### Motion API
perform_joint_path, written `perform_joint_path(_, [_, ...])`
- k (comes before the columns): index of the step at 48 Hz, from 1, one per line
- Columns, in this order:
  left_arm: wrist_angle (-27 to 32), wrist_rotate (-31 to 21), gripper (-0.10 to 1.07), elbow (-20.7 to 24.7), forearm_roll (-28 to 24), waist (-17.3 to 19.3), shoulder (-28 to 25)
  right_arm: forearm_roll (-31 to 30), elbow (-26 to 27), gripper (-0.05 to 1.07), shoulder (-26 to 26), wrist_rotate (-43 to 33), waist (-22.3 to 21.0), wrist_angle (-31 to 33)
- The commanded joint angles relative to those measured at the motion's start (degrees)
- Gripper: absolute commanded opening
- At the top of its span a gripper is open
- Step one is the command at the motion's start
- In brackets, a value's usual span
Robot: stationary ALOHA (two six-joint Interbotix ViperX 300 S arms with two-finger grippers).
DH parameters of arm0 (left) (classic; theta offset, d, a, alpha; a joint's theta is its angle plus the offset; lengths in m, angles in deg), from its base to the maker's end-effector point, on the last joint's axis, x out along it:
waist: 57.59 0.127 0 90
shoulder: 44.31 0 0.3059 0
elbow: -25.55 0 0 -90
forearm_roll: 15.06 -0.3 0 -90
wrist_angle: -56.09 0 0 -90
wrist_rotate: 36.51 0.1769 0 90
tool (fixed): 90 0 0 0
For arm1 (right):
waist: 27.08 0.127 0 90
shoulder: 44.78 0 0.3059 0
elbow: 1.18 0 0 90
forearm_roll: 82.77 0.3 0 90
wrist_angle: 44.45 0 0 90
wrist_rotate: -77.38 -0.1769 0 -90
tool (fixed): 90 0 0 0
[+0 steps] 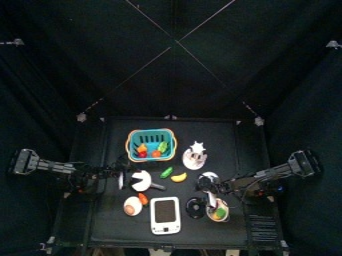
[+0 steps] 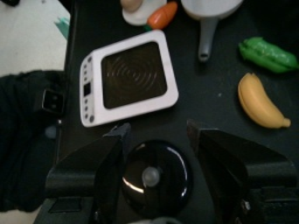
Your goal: Grab egg from plate and place on stove
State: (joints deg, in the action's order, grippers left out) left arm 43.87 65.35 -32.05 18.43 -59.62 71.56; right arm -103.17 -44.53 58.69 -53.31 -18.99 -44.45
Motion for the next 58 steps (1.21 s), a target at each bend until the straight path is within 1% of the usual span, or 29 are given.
perform_joint_path(1, [-0.53,0.18,0.89,0.97,0.26,-0.09,0.0,0.09,2.11,0.88,-1.85,-0.18,-2.72,-4.39])
perform_joint_path(3, [-0.53,0.18,0.89,0.97,0.26,0.0,0.0,0.09,2.81,0.88,-3.25,-0.09,-3.78,-5.63])
perform_joint_path(7, [-0.53,0.09,0.89,0.97,0.26,0.0,-0.09,-0.18,5.98,0.88,-7.29,0.18,-5.19,-7.65])
perform_joint_path(16, [0.88,0.0,0.89,0.44,0.44,0.09,0.79,-0.35,13.54,0.88,-15.47,0.44,-5.27,-7.65])
perform_joint_path(19, [2.46,0.09,0.89,-0.18,0.7,-0.18,1.23,-0.35,15.73,0.88,-18.11,0.35,-5.27,-7.65])
perform_joint_path(21, [4.13,0.09,0.89,-0.62,0.7,-0.09,1.58,-0.35,17.05,0.88,-19.51,0.26,-5.19,-7.56])
perform_joint_path(30, [15.56,0.0,0.89,-1.41,1.67,0.09,4.39,0.62,22.59,0.88,-25.93,-0.18,-4.39,-7.29])
perform_joint_path(35, [23.82,0.0,0.89,-1.41,2.46,0.35,5.54,0.44,27.42,0.88,-30.06,0.09,-3.16,-6.68])
perform_joint_path(40, [27.69,0.0,0.89,-1.85,3.43,0.53,5.89,0.44,31.55,0.88,-33.49,0.0,-2.72,-2.2])
perform_joint_path(44, [28.39,0.0,0.89,-2.37,3.52,0.7,5.89,1.14,35.07,0.88,-35.86,-0.18,-2.29,-0.44])
perform_joint_path(47, [28.39,0.0,0.9,-3.08,3.52,1.41,5.89,0.88,38.06,0.88,-37.88,0.26,-1.14,0.97])
perform_joint_path(50, [28.56,-0.09,0.9,-4.57,3.6,2.64,5.98,0.53,40.69,0.88,-39.9,0.0,-0.26,3.78])
perform_joint_path(53, [29.0,-0.09,0.9,-5.98,3.6,4.66,6.15,1.23,43.24,0.88,-41.57,-0.35,0.18,6.33])
perform_joint_path(58, [30.06,-0.09,0.9,-7.12,3.52,9.14,7.56,2.11,49.13,0.88,-44.47,0.7,1.93,9.32])
